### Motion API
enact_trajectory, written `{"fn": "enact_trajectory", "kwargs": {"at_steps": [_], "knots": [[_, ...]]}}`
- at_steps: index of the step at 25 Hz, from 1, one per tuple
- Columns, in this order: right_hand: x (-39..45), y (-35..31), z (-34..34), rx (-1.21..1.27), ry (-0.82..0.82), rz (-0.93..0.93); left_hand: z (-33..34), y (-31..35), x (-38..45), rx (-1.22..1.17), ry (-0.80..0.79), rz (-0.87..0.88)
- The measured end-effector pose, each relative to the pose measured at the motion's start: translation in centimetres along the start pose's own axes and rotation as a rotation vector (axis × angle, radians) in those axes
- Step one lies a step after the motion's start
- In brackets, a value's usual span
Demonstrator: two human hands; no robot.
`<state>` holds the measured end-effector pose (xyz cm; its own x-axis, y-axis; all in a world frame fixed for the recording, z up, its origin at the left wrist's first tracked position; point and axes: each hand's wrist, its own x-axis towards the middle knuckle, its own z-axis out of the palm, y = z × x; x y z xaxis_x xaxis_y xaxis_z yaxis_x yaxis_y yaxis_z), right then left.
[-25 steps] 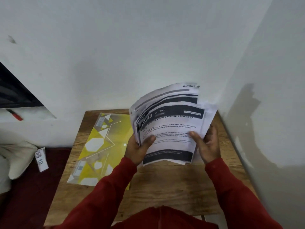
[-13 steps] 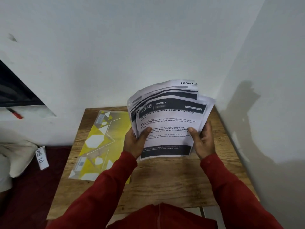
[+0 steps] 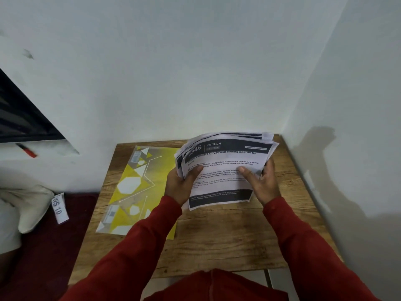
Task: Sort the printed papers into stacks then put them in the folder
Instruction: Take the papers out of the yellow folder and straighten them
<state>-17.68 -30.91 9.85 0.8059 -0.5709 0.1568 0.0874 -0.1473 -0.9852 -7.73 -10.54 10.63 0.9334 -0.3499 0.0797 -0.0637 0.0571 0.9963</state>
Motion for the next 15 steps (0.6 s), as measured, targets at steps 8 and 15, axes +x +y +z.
{"fn": "enact_trajectory", "kwargs": {"at_steps": [8,15], "knots": [[0.0,-1.1,0.1,0.070,0.022,-0.035,0.1,1.0,0.4,-0.096,-0.133,0.026],[-0.3,-0.8,-0.5,0.045,-0.010,0.021,0.2,0.4,0.7,-0.047,-0.111,0.014]]}}
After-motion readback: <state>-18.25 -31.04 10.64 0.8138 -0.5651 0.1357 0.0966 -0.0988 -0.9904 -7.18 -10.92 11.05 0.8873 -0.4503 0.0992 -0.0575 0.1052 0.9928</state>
